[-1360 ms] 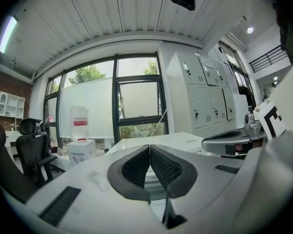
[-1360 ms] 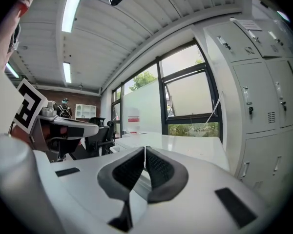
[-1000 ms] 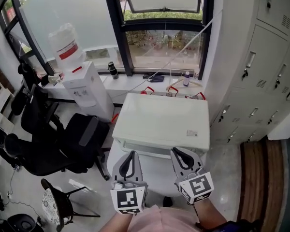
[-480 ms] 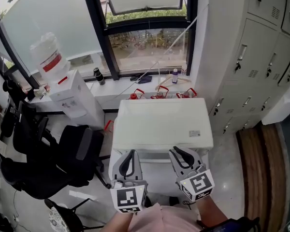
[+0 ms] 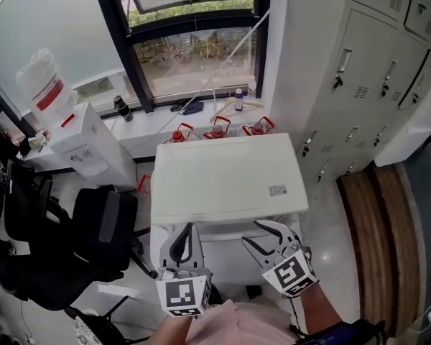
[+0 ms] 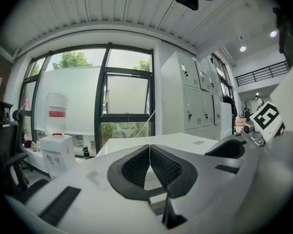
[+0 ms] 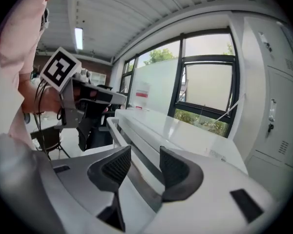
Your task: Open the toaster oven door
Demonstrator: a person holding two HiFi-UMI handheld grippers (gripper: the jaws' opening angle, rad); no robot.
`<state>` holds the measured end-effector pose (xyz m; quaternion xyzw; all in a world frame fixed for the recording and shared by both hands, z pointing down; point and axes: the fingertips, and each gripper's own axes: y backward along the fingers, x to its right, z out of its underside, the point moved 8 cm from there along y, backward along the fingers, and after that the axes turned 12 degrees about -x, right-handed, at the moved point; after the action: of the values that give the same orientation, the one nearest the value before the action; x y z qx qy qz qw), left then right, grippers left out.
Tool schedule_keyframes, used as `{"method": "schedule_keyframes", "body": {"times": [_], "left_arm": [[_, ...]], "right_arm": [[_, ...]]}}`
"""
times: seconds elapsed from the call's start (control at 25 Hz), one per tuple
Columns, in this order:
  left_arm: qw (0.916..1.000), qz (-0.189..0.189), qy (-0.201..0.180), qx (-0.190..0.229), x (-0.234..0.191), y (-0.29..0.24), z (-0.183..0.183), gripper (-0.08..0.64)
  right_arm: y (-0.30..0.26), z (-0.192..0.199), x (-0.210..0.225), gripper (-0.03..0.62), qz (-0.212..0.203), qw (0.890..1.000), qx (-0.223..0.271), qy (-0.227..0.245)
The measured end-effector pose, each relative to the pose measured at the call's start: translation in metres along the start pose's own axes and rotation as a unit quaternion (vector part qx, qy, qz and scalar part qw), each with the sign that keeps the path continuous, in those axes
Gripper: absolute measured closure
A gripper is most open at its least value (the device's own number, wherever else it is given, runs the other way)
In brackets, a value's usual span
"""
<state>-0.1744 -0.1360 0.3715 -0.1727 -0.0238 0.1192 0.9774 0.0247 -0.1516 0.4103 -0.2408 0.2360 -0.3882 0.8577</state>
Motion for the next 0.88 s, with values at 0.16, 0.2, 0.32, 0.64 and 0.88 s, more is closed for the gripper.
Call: {"method": "schedule_keyframes", "body": {"times": [0.16, 0.2, 0.32, 0.64, 0.88], "left_arm": [[1.0, 0.002, 0.002, -0.003, 0.001, -0.003, 0.002, 0.546], [1.0, 0.002, 0.002, -0.004, 0.002, -0.003, 0.003, 0.546], [1.0, 0.0, 0.002, -0.003, 0.001, -0.001, 0.003, 0.546], [0.9998, -0.017, 0.009, -0.002, -0.004, 0.007, 0.004, 0.546], [0.9997, -0.023, 0.012, -0.003, 0.0, 0.011, 0.005, 0.546]], "right_arm": [[-0.002, 0.001, 0.002, 0.417, -0.023, 0.998, -0.035, 0.056], [-0.002, 0.001, 0.001, 0.417, -0.029, 0.995, -0.051, 0.075], [-0.004, 0.004, -0.002, 0.426, -0.04, 0.987, -0.095, 0.12], [-0.011, 0.005, -0.004, 0.462, -0.035, 0.976, -0.13, 0.172], [-0.011, 0.005, -0.006, 0.476, -0.051, 0.972, -0.137, 0.183]]}}
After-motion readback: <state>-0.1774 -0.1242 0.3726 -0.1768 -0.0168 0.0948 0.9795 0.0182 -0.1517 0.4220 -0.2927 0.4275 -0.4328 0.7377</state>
